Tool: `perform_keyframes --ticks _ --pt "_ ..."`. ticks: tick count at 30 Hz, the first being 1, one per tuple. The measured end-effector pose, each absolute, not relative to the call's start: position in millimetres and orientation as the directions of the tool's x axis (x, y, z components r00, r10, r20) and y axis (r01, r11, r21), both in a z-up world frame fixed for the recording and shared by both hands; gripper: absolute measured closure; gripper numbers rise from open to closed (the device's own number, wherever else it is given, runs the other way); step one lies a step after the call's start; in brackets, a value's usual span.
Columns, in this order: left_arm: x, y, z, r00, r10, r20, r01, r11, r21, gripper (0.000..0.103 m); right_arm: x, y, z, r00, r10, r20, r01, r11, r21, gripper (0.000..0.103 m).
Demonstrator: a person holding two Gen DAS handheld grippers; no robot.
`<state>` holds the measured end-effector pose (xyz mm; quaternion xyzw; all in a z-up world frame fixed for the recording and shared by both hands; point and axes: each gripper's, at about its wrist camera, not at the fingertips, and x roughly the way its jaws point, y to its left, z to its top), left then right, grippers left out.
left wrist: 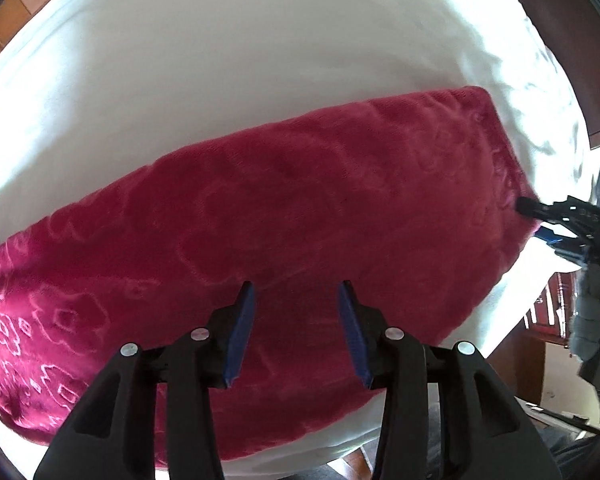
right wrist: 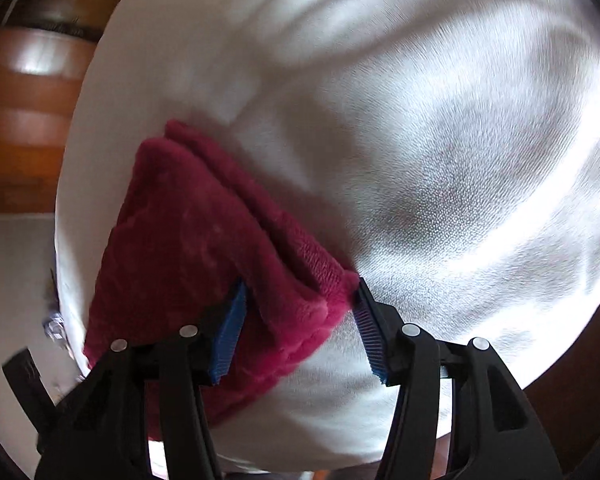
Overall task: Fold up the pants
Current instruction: 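Grasp the folded edge of the pants with the right tool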
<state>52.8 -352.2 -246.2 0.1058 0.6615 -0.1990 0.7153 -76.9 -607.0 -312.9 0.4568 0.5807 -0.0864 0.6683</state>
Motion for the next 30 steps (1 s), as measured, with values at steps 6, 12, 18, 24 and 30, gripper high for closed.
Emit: perform_keyframes --ticks 6,12,18,24,30 --pt "69.0 -380.7 -237.1 0.02 -0.195 -0.981 0.417 0.893 -0.169 0.06 -63.3 -602.4 -330.8 0.342 0.426 -0.837 0.657 0.528 0.538 0.064" --pt "81.3 -410.4 -229.2 -0.017 -0.267 -0.963 0.41 0.877 -0.251 0.051 -55.2 -575.9 -290.1 0.375 0.386 -0.843 0.562 0.629 0.538 0.082" --pt "88.3 -438.4 -218.2 -0.027 -0.329 -0.944 0.438 0.845 -0.307 0.045 -42.0 -526.5 -231.0 0.38 0.158 -0.912 0.35 0.887 0.3 0.082" --pt "100.4 -467.9 -212.6 -0.068 -0.431 -0.9 0.413 0.809 -0.418 0.034 -43.6 -466.7 -195.3 0.455 0.004 -0.89 0.146 0.986 0.079 0.082" --pt "114.2 -477.9 -205.1 -0.144 -0.511 -0.848 0.337 0.78 -0.527 0.032 -43.2 -421.3 -187.9 0.496 -0.048 -0.867 0.011 0.999 -0.049 0.082"
